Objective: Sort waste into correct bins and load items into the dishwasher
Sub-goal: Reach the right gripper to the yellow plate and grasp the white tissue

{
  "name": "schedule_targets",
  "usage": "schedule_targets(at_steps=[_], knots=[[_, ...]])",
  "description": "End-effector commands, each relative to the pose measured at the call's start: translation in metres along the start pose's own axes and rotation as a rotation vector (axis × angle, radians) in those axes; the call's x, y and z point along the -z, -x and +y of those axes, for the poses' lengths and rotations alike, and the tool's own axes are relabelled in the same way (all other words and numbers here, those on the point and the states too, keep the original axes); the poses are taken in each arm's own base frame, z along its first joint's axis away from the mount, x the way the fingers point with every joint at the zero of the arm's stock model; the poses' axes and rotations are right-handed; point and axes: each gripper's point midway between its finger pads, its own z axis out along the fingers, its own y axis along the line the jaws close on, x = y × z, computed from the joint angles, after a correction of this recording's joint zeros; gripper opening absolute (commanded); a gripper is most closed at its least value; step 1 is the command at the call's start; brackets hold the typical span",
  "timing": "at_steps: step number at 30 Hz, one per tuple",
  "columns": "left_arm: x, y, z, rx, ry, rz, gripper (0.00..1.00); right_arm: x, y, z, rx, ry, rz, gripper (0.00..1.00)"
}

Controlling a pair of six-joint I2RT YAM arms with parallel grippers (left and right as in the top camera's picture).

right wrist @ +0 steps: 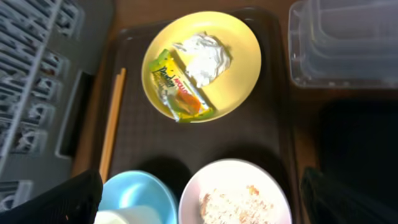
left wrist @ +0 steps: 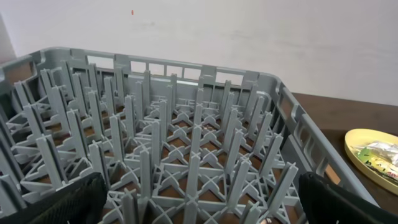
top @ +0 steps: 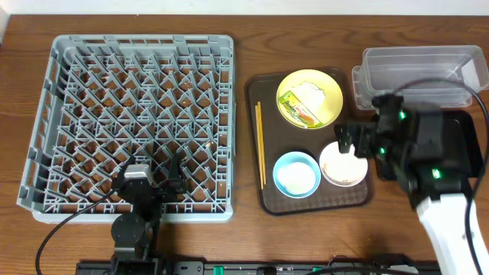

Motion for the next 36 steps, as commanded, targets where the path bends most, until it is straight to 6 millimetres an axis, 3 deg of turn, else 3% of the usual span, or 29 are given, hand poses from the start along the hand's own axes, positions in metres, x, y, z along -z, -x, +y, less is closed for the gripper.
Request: schedule_targets(at_steps=[1,10,16,27,36], knots=[[-0.001,-0.017,0.01,-0.016,0.046,0.052,0.98,-0.014,0.019,0.001,0.118,-0.002,0.01,0.99],[-0.001,-0.017,0.01,-0.016,0.046,0.052,0.98,-0.072,0.052,0.015,0.206,0.104,-0.037,0.99],[-0.001,-0.017,0.01,-0.016,0.046,0.052,0.98,-0.113,0.058,0.034,0.277,0.13,-0.076,0.99],[-0.001,-0.017,0.01,-0.016,0.046,0.052,0.98,-0.185,0.026,0.026,0.303,0.063,0.0,1.0],[-0.001,-0.017,0.01,-0.016,0.046,0.052,0.98,-0.218,0.012,0.015,0.306,0.026,0.013,0.91]])
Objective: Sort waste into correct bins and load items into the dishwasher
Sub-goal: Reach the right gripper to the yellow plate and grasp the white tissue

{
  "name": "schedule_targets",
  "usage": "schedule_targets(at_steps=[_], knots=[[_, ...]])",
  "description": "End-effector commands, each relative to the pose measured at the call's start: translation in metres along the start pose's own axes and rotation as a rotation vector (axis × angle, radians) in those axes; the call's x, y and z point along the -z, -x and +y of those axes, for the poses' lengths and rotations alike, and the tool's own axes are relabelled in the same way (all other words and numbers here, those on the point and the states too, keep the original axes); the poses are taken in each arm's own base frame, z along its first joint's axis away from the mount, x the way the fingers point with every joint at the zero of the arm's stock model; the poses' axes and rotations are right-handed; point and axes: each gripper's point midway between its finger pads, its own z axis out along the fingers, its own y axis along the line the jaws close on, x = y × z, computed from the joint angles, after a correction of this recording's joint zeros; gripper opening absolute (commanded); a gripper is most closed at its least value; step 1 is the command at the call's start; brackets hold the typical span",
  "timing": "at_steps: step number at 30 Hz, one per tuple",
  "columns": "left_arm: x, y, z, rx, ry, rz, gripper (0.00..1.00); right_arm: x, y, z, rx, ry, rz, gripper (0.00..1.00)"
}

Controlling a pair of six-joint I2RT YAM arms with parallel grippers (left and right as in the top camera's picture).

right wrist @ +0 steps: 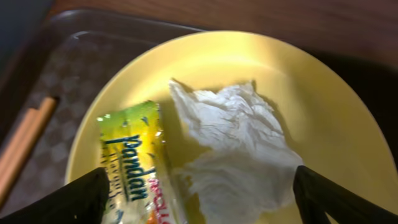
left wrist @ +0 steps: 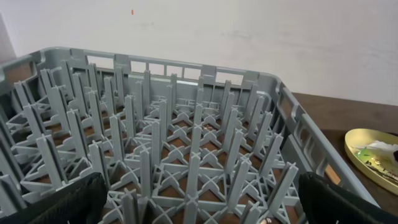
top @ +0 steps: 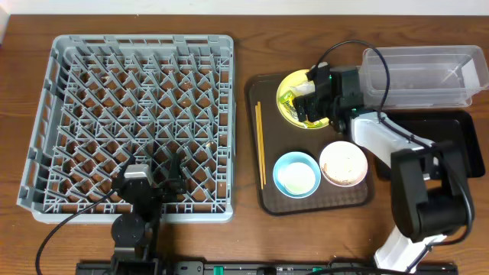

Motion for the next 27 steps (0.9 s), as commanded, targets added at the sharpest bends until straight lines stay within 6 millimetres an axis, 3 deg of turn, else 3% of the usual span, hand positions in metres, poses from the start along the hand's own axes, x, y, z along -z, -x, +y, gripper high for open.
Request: schedule_targets(at_steps=[1,8,18,23,27], knots=[[-0.001,-0.017,0.01,-0.016,0.046,0.051,0.98,-0.009,0.004,-0.006,0.018,-0.048,-0.01,0.89],[-0.001,-0.017,0.01,-0.016,0.046,0.051,0.98,-0.024,-0.004,-0.008,0.021,-0.057,-0.008,0.8],[-0.001,-0.017,0.01,-0.016,0.046,0.051,0.98,-0.029,-0.012,-0.016,0.022,-0.107,0.014,0.35],[-0.001,-0.017,0.01,-0.016,0.046,0.051,0.98,-0.029,-0.014,-0.017,0.021,-0.112,0.022,0.04],[-0.001,-0.017,0.01,-0.016,0.046,0.051,0.98,-0.028,-0.013,-0.016,0.02,-0.112,0.023,0.01]])
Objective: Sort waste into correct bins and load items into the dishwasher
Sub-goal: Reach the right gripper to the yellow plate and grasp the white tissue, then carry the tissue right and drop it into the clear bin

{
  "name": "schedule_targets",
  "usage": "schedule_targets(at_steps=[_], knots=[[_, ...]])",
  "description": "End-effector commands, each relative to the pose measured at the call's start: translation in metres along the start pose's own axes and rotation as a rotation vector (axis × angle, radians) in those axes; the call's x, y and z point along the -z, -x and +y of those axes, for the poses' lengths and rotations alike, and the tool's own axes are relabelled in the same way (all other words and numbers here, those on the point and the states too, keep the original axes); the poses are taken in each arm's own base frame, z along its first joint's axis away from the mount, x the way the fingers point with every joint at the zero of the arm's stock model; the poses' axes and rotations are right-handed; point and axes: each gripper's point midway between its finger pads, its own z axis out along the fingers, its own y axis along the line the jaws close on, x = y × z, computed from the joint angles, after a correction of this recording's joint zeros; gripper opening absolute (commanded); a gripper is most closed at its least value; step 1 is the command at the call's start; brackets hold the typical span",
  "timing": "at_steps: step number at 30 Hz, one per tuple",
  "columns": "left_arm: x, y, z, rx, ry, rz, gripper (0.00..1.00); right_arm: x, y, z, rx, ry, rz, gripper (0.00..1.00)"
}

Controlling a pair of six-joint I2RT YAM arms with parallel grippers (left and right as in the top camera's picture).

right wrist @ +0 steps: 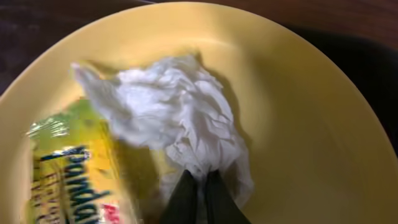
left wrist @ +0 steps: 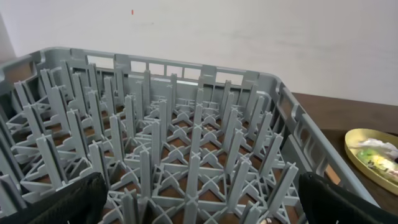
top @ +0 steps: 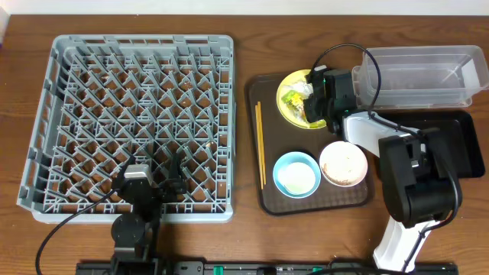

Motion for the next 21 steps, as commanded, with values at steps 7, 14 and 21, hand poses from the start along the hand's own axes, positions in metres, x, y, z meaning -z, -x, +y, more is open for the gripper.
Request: schedule_targets(at_steps=[7,14,21], knots=[[-0.001,-0.017,0.01,-0.016,0.046,0.051,0.98,0.038,0.039,0.005,-0.02,-0.005,-0.076,0.01],[-0.001,-0.017,0.01,-0.016,0.046,0.051,0.98,0.122,0.1,0.004,0.005,-0.027,-0.261,0.01],[-0.001,-0.017,0.01,-0.016,0.046,0.051,0.98,0.184,0.113,-0.059,-0.065,-0.322,-0.326,0.01]])
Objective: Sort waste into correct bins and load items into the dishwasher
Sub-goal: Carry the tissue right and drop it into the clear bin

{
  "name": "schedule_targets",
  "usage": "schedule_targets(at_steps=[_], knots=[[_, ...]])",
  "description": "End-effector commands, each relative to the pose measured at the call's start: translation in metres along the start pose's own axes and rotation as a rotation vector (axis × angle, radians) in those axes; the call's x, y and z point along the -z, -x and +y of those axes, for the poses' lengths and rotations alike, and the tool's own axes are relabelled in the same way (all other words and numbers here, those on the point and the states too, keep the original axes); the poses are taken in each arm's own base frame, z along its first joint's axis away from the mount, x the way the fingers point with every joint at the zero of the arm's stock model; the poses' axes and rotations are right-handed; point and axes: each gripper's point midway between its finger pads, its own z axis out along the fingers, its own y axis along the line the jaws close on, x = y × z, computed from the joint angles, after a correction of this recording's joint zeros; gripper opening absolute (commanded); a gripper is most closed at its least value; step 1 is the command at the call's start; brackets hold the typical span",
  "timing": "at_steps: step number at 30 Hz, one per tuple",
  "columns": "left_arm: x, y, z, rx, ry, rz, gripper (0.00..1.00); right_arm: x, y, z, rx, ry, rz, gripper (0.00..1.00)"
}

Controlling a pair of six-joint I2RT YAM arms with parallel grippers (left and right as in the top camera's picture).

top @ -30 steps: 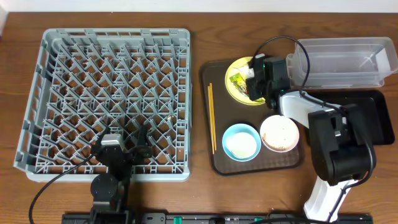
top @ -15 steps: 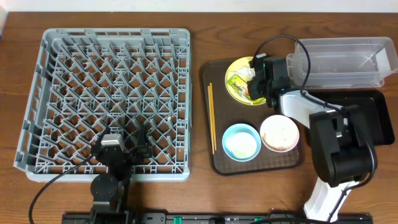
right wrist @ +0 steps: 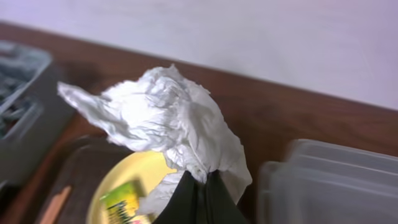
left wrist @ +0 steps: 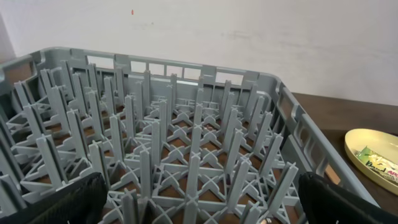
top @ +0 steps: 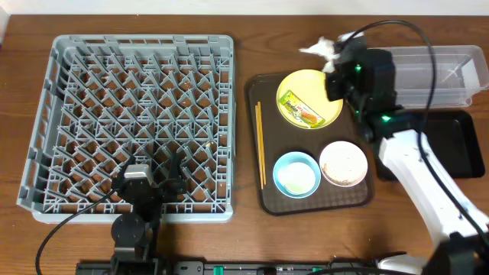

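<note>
My right gripper (top: 335, 56) (right wrist: 199, 186) is shut on a crumpled white tissue (top: 324, 47) (right wrist: 168, 118), held in the air beyond the far edge of the yellow plate (top: 325, 88) (right wrist: 134, 174). A green snack wrapper (top: 299, 109) (right wrist: 124, 200) still lies on that plate. My left gripper (top: 156, 169) (left wrist: 199, 208) stands open over the near edge of the grey dish rack (top: 145, 40) (left wrist: 186, 68), with nothing between its fingers.
The brown tray (top: 254, 92) also carries a blue bowl (top: 296, 174), a white bowl with crumbs (top: 344, 163) and chopsticks (top: 260, 145). A clear plastic bin (top: 435, 72) (right wrist: 336, 180) sits at the back right, with a black bin (top: 467, 145) in front of it.
The right gripper, then shut on the tissue lying on the yellow plate, now holds it up off the plate, toward the table's back. The wrapper stayed on the plate. The left arm is still.
First my right gripper hung open above the tray's right side by the white bowl. Then it was open low over the yellow plate, around the tissue. Then it was shut on the tissue there, and now holds it clear of the plate.
</note>
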Motion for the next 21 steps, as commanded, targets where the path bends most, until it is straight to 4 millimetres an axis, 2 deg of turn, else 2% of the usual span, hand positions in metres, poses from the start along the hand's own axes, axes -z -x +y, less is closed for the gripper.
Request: schedule_targets(at_steps=[1,6,11,15,21], knots=[[-0.001,-0.017,0.01,-0.016,0.046,0.052,0.98,0.008,-0.004,-0.051,-0.022,-0.209,0.027,0.01],[-0.001,-0.017,0.01,-0.016,0.046,0.052,0.98,0.014,-0.027,-0.108,-0.083,-0.322,0.097,0.01],[-0.001,-0.017,0.01,-0.016,0.046,0.052,0.98,0.019,-0.034,-0.162,-0.147,-0.418,0.086,0.01],[-0.001,-0.017,0.01,-0.016,0.046,0.052,0.98,0.011,-0.043,-0.184,-0.187,-0.405,0.079,0.01],[-0.001,-0.017,0.01,-0.016,0.046,0.052,0.98,-0.013,-0.065,-0.207,-0.222,-0.402,0.084,0.01]])
